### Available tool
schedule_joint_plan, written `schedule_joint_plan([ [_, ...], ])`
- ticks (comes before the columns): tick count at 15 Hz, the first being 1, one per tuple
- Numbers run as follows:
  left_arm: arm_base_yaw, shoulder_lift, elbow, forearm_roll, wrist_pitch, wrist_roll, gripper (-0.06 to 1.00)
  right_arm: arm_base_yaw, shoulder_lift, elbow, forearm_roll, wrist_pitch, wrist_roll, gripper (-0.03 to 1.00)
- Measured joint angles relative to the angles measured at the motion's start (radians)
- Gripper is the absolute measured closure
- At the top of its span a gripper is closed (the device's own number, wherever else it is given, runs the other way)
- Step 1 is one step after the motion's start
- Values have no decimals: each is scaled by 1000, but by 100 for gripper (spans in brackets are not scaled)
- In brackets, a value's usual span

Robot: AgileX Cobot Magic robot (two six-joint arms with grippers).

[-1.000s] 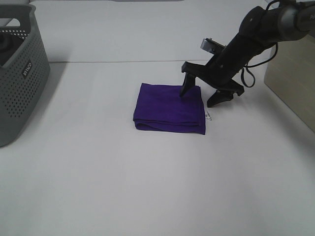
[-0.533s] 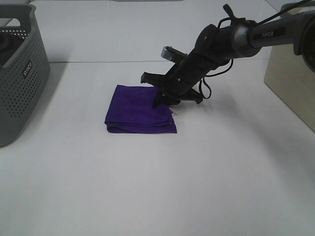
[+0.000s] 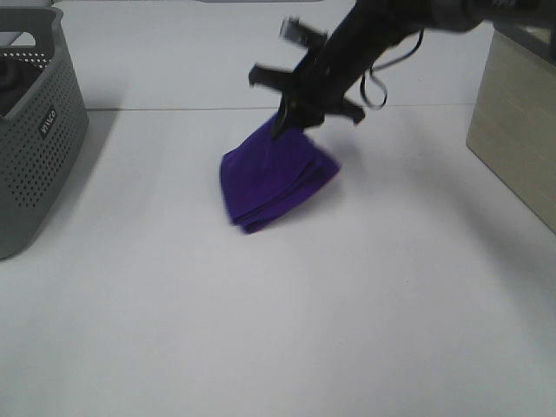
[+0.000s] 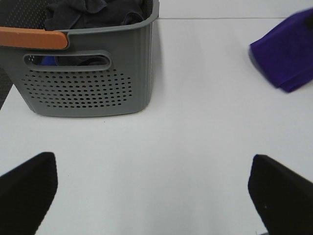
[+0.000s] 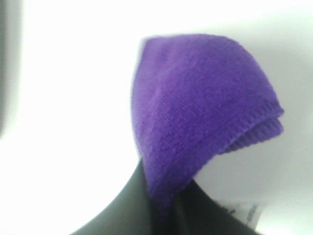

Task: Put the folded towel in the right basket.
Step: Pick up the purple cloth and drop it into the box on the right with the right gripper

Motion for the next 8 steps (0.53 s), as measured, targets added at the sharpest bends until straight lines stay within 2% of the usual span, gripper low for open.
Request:
schedule_joint_plan([
  [3, 0, 0, 0, 0, 0, 0, -5, -114, -158, -182, -1, 121, 0, 92],
  [5, 0, 0, 0, 0, 0, 0, -5, -218, -241, -257, -44, 212, 6, 92],
  [6, 0, 0, 0, 0, 0, 0, -5, -347, -317, -289, -104, 260, 10, 92],
  [8, 0, 0, 0, 0, 0, 0, -5, -488, -367, -296, -132, 261, 11, 92],
])
